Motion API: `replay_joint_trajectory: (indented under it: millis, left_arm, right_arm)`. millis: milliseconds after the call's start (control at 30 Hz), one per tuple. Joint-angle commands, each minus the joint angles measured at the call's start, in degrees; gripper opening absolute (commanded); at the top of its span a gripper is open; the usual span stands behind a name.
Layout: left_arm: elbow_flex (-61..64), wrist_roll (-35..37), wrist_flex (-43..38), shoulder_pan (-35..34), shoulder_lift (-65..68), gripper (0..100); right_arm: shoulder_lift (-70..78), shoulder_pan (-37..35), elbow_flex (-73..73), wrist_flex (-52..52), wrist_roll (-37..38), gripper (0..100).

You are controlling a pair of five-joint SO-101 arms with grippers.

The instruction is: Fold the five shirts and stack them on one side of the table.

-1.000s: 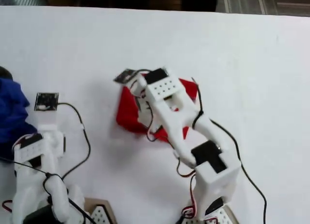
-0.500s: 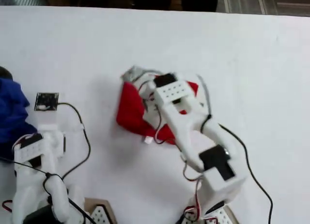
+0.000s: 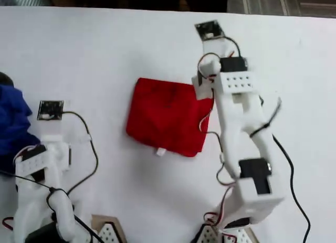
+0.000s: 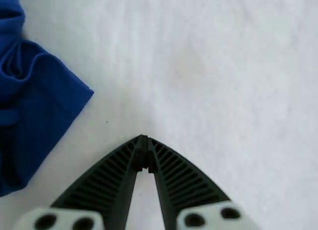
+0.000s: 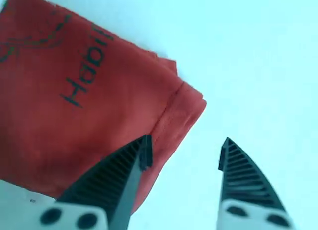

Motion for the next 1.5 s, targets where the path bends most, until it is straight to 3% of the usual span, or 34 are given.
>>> replay_joint_trajectory:
  millis: [0, 267, 667, 900, 1133, 1467]
  left_arm:
    - [-0.1, -0.2, -0.7, 0.4, -1.5, 3]
    - [-0.1, -0.2, -0.7, 0.4, -1.5, 3]
    - [-0.1, -0.2, -0.7, 0.4, -1.5, 3]
    - [-0.1, -0.2, -0.7, 0.4, -1.5, 3]
    - [-0.1, -0.2, -0.7, 0.4, -1.5, 3]
    - [-0.1, -0.2, -0.7, 0.4, -1.5, 3]
  right_arm:
    - [3.7, -0.4, -3.4, -0.9, -0.5, 21.8]
    - [15.0, 1.1, -14.1, -0.7, -0.5, 21.8]
    - [27.2, 1.3, -28.6, 11.4, -0.5, 21.0]
    - [29.3, 3.1, -32.8, 11.6, -0.5, 1.5]
    - [29.1, 5.6, -33.1, 11.7, -0.1, 2.1]
    - [29.1, 3.7, -38.8, 12.1, 0.0, 2.1]
